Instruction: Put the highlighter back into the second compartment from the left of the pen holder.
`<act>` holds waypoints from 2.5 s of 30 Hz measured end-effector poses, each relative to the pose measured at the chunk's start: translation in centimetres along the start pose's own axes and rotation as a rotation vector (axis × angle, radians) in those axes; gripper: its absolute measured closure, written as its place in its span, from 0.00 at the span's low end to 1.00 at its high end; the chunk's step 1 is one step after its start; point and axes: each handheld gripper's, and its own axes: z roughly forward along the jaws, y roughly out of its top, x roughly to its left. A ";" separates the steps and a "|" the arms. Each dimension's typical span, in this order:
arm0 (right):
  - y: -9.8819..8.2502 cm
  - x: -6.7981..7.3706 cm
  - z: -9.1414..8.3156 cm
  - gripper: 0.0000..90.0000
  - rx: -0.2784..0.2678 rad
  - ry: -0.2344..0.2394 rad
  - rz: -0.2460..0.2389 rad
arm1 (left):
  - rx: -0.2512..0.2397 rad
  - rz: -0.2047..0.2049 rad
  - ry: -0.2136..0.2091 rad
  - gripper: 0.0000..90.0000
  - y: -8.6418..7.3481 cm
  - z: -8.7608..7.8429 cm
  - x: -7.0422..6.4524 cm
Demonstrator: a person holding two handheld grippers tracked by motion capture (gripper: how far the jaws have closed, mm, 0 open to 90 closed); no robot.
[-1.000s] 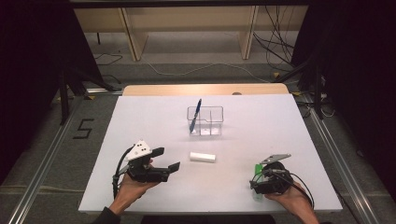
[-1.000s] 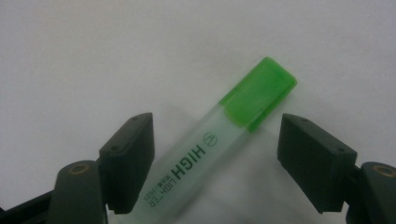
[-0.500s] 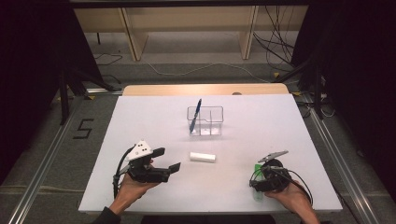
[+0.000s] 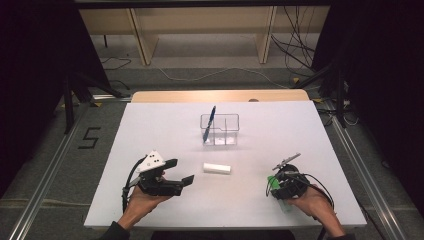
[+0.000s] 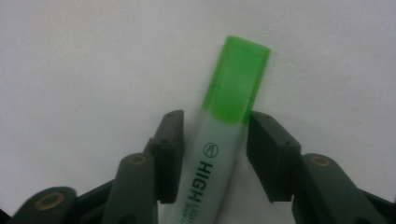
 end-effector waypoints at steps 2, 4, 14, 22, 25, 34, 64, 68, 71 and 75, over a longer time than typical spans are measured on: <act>0.1 -0.1 0.0 0.69 0.004 0.007 0.004 | -0.002 0.002 0.001 0.17 0.0 0.0 0.0; 0.2 -0.2 0.0 0.71 0.011 0.008 -0.002 | -0.003 0.000 0.001 0.17 0.0 0.0 0.0; 1.0 0.2 0.0 0.74 0.064 -0.022 -0.055 | 0.004 0.004 0.003 0.18 0.0 0.0 0.1; 1.5 0.9 0.0 0.75 0.092 -0.063 -0.120 | 0.003 0.005 0.004 0.18 -0.1 0.1 0.2; 1.5 0.8 -0.1 0.75 0.087 -0.060 -0.123 | 0.009 0.009 0.001 0.18 -0.1 0.2 0.1; 1.4 0.6 -1.8 0.75 0.004 -0.023 -0.114 | 0.000 0.008 0.005 0.18 -0.1 0.1 0.1; 5.1 -1.1 -4.4 0.75 -0.598 0.028 0.041 | -0.110 -0.025 0.026 0.17 -0.1 -1.7 0.2; 6.2 -0.7 -4.3 0.75 -0.633 0.030 0.046 | -0.118 -0.025 0.029 0.17 -0.1 -1.9 0.1; 7.1 -0.3 -4.2 0.75 -0.656 0.036 0.028 | -0.122 -0.030 0.029 0.17 -0.2 -1.9 0.0; 8.4 0.1 -3.9 0.75 -0.681 0.036 0.026 | -0.129 -0.026 0.030 0.17 -0.3 -2.0 0.0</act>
